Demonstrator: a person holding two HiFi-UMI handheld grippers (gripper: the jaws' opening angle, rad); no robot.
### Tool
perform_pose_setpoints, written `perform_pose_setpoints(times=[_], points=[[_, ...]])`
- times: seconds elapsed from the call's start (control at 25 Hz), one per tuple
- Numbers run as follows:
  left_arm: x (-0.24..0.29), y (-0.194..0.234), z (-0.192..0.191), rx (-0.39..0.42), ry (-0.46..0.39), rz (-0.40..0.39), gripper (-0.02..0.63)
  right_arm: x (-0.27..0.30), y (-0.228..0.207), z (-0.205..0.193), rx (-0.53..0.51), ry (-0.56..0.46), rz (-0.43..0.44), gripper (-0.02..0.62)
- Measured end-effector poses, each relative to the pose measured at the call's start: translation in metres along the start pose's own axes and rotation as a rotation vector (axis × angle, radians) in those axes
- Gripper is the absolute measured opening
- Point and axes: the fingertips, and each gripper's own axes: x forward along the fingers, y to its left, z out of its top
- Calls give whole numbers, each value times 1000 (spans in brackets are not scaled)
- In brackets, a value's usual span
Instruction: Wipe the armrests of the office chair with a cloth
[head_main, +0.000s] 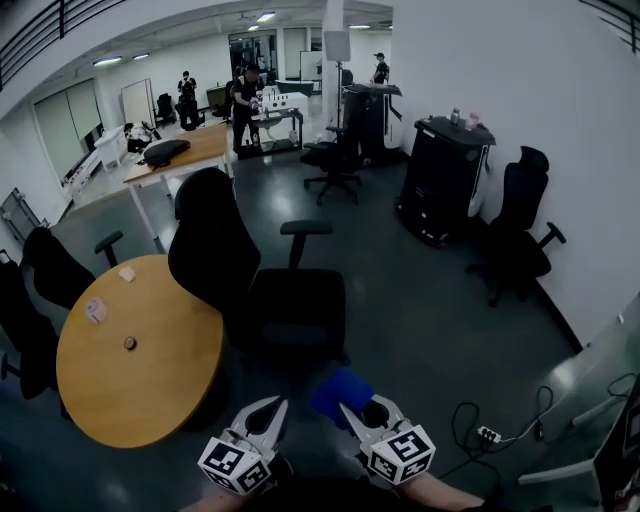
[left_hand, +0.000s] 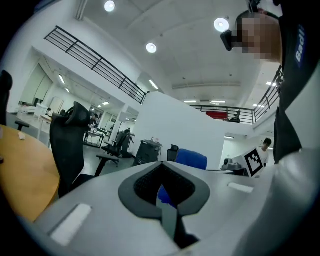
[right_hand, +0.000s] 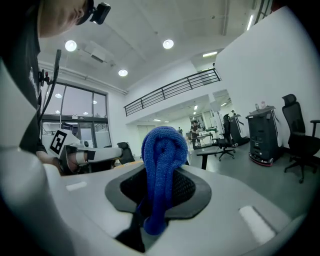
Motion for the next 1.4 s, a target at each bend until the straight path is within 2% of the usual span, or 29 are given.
perform_pose_setpoints(times=[0.2, 0.36, 0.48, 0.84, 1.4], points=[[20, -61, -16, 21, 9, 0, 17, -30, -15, -11, 14, 30, 24, 101], [17, -87, -22, 46, 21, -40, 17, -47, -9, -10, -1, 34, 36, 101], [15, -90, -28, 63, 11, -58, 17, -51, -4, -13, -16, 36, 33, 101], [0, -91, -14, 79, -27, -73, 17, -51, 13, -2, -47, 11, 28, 101], [-9, -83, -14, 92, -23, -80, 17, -40, 22, -3, -69, 7, 28, 100]])
